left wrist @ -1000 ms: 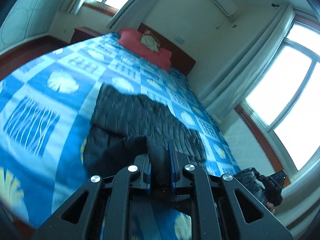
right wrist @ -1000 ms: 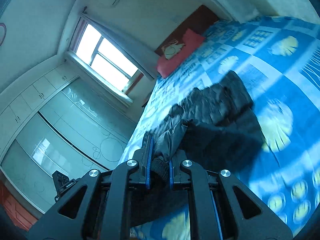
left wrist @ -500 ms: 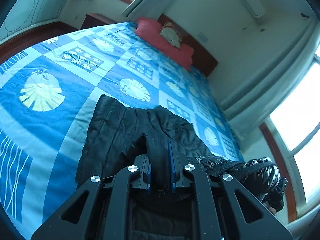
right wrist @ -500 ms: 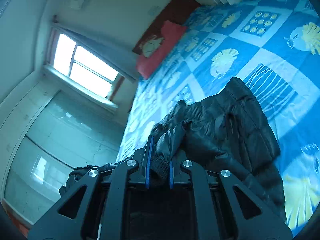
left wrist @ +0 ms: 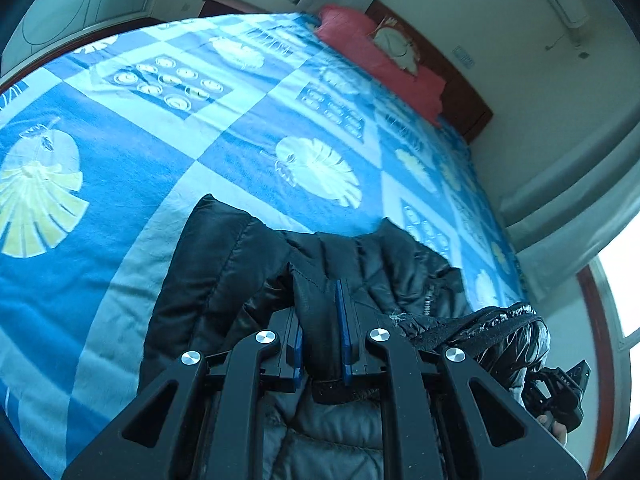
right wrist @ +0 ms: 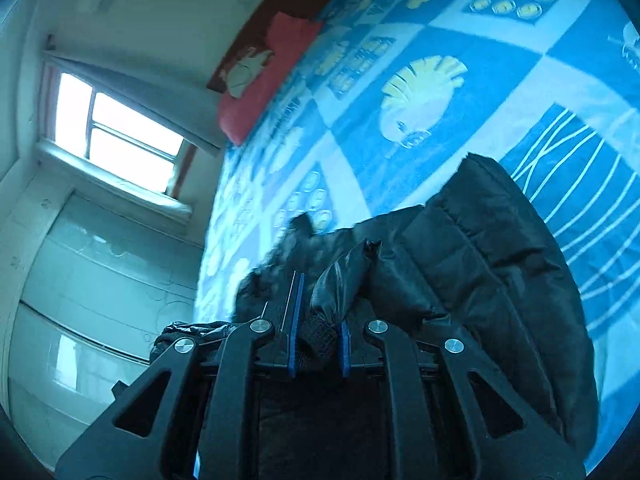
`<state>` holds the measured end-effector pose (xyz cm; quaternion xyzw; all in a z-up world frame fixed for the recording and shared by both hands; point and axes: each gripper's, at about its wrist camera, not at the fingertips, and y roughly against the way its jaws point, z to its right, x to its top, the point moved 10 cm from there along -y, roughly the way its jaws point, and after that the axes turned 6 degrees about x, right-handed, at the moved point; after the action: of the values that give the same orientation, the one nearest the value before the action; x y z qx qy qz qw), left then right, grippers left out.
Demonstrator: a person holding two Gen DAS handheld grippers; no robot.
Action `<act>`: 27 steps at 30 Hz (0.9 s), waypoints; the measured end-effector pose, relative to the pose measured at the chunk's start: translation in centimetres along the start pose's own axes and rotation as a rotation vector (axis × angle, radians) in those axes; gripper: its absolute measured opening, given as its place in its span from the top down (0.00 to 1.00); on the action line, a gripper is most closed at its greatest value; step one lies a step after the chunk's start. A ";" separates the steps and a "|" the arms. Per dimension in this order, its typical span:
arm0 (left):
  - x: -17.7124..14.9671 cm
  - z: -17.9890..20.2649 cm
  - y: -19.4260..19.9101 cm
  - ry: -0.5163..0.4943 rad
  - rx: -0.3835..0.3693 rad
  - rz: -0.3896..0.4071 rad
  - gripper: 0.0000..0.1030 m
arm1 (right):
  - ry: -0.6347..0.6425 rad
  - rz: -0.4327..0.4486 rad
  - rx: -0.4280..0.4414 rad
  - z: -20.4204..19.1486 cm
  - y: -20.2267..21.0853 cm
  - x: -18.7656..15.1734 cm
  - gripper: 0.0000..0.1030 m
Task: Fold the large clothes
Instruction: 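Carry the held hem up and over toward the collar with both tools, then open both tools to release the hem onto the folded jacket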
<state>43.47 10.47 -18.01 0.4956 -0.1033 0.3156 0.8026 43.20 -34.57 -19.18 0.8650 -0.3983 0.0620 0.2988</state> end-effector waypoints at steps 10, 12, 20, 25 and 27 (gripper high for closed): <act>0.7 0.5 -1.4 0.024 -0.100 -0.022 0.74 | 0.005 0.002 -0.058 2.5 -2.2 0.0 0.81; 1.1 0.8 -1.0 0.040 -0.137 -0.010 0.56 | 0.006 0.006 -0.036 2.2 -2.1 0.2 0.68; 3.1 3.0 2.7 0.034 -0.221 0.066 0.21 | 0.060 0.102 0.025 -1.2 0.4 1.2 0.29; 0.1 6.0 4.2 -0.203 -0.163 0.082 0.21 | 0.240 0.070 -0.108 -3.0 1.0 -0.7 0.37; -1.4 6.5 3.4 -0.297 -0.101 0.081 0.21 | 0.350 0.053 -0.205 -3.2 0.3 -1.5 0.37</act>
<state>41.24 5.36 -12.98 0.4914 -0.2565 0.2656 0.7888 42.35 -31.94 -16.98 0.7953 -0.3673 0.1782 0.4482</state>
